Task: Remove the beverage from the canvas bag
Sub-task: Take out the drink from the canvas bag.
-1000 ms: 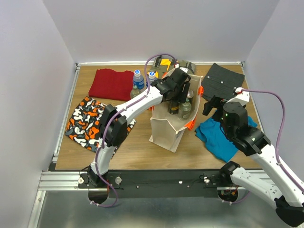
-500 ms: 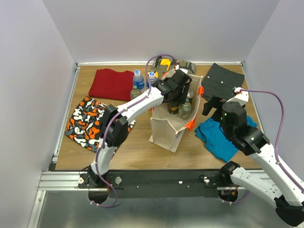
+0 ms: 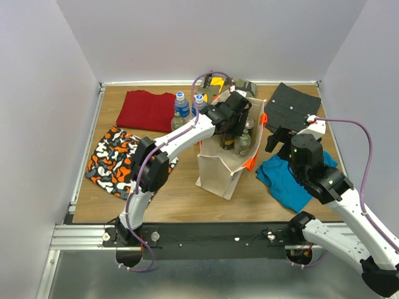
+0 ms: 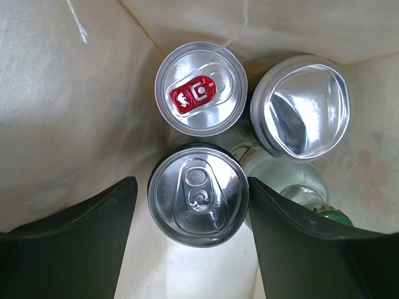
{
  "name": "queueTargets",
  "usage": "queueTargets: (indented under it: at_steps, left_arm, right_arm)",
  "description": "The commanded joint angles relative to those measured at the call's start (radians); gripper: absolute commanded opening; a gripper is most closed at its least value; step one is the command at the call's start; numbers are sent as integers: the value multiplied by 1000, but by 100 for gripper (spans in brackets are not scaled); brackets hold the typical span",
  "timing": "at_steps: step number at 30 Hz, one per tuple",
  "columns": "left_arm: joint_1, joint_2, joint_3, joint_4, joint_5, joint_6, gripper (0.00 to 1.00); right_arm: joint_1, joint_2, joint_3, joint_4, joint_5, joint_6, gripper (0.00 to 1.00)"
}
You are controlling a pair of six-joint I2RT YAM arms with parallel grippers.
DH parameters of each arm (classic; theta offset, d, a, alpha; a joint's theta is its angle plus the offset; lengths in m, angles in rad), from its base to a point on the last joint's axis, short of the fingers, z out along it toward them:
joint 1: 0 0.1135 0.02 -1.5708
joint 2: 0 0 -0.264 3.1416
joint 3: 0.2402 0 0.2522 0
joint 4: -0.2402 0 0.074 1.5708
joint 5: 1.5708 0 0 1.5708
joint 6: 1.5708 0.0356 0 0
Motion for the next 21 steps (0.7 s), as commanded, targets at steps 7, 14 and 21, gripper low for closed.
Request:
queueTargets:
  at_steps: [7,14,21]
  left_arm:
    - [-6,11,-11,68,19,-5,79]
    - [-6,20,-10,56,14,-9,75]
    - [-6,27,-10,47,17,-11,73]
  right_arm:
    - [-4,-8,-19,23,33,8,100]
    - [-6,-4,-19,25,36,0,100]
    - [-4,-5,-23,25,35,-1,100]
